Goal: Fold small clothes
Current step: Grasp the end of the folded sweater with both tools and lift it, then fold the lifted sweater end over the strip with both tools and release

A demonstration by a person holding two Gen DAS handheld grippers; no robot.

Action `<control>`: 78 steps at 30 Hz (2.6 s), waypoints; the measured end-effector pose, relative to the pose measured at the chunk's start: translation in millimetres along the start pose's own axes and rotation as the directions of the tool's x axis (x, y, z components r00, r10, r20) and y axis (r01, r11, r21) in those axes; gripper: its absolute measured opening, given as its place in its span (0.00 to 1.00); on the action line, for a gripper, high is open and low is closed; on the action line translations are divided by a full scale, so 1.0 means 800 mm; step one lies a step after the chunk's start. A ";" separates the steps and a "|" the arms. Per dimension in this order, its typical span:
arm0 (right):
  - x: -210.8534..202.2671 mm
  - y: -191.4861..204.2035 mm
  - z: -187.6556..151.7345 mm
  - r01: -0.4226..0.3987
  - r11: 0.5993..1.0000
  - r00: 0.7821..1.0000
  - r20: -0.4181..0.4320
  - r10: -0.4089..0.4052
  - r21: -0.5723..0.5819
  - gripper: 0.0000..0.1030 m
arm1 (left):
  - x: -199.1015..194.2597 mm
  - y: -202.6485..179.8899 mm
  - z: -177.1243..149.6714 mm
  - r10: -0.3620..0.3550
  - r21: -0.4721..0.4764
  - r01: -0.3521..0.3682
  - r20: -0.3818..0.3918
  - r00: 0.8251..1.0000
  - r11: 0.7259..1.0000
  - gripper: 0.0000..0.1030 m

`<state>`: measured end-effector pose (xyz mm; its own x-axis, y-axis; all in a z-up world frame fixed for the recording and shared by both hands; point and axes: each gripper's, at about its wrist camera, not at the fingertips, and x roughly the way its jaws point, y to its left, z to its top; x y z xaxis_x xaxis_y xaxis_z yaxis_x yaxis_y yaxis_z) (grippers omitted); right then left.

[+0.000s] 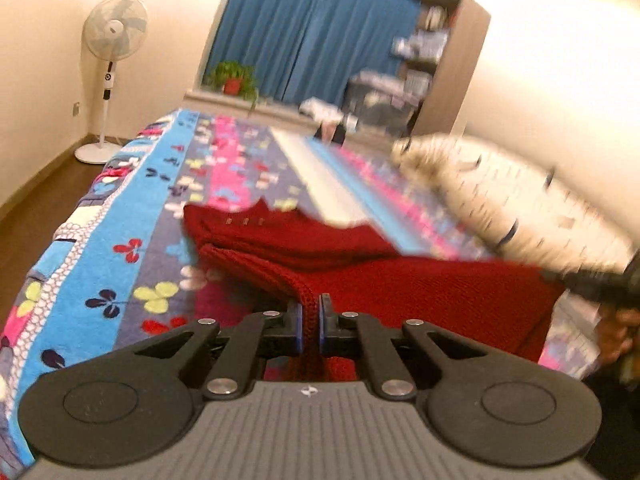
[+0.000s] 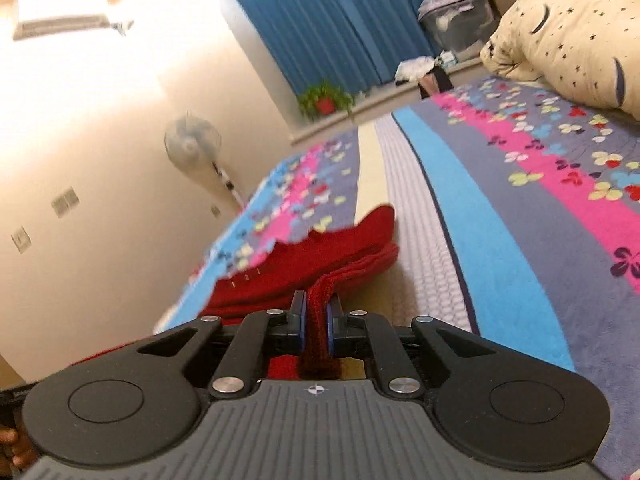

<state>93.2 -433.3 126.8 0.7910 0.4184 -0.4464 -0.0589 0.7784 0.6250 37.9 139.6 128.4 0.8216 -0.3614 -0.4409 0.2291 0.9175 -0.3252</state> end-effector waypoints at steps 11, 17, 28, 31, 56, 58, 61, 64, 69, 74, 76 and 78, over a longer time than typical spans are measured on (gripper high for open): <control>-0.140 0.014 -0.005 -0.223 0.974 0.957 0.199 0.213 0.030 0.09 | -0.138 0.018 0.010 -0.206 -0.044 0.216 0.169 0.964 0.975 0.07; -0.086 -0.037 0.003 -0.058 0.983 0.994 0.096 0.042 0.171 0.09 | -0.074 0.093 0.017 -0.081 -0.251 0.089 0.042 0.996 0.964 0.07; 0.145 -0.104 0.035 0.240 0.954 0.957 -0.209 -0.201 0.178 0.09 | 0.151 0.176 0.056 0.042 -0.250 -0.097 -0.217 0.975 0.963 0.07; 0.199 -0.120 0.021 0.293 0.939 0.932 -0.272 -0.239 0.179 0.09 | 0.204 0.203 0.044 0.078 -0.281 -0.168 -0.304 0.949 0.945 0.07; 0.271 -0.138 -0.027 0.216 0.972 0.868 -0.439 -0.232 -0.087 0.50 | 0.264 0.191 0.027 0.166 -0.019 -0.192 -0.421 0.892 0.981 0.66; 0.284 -0.134 -0.020 0.220 0.973 0.882 -0.413 -0.227 -0.064 0.50 | 0.273 0.192 0.030 0.167 -0.027 -0.194 -0.399 0.901 0.981 0.66; 0.298 -0.133 -0.011 0.232 0.972 0.904 -0.365 -0.224 -0.023 0.51 | 0.288 0.199 0.034 0.162 -0.066 -0.201 -0.381 0.910 0.977 0.66; 0.306 -0.132 -0.007 0.234 0.972 0.911 -0.349 -0.221 -0.003 0.51 | 0.301 0.206 0.033 0.157 -0.093 -0.205 -0.373 0.914 0.974 0.66; 0.321 -0.129 -0.009 0.265 0.964 0.901 -0.354 -0.252 -0.014 0.51 | 0.318 0.215 0.029 0.113 -0.146 -0.179 -0.378 0.919 0.973 0.46; 0.323 -0.131 -0.004 0.289 0.957 0.904 -0.327 -0.277 -0.012 0.35 | 0.326 0.215 0.027 0.119 -0.132 -0.184 -0.392 0.912 0.974 0.40; 0.323 -0.134 -0.005 0.294 0.956 0.903 -0.331 -0.275 0.006 0.14 | 0.327 0.215 0.027 0.119 -0.133 -0.182 -0.382 0.916 0.974 0.24; 0.322 -0.132 -0.004 0.297 0.955 0.905 -0.319 -0.281 0.000 0.12 | 0.324 0.212 0.031 0.131 -0.120 -0.185 -0.362 0.923 0.975 0.13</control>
<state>301.5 -406.5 -56.2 0.5385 0.3090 -0.7840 0.1783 0.8675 0.4643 302.8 205.6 -20.2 0.5989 -0.2740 -0.7525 0.0086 0.9418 -0.3361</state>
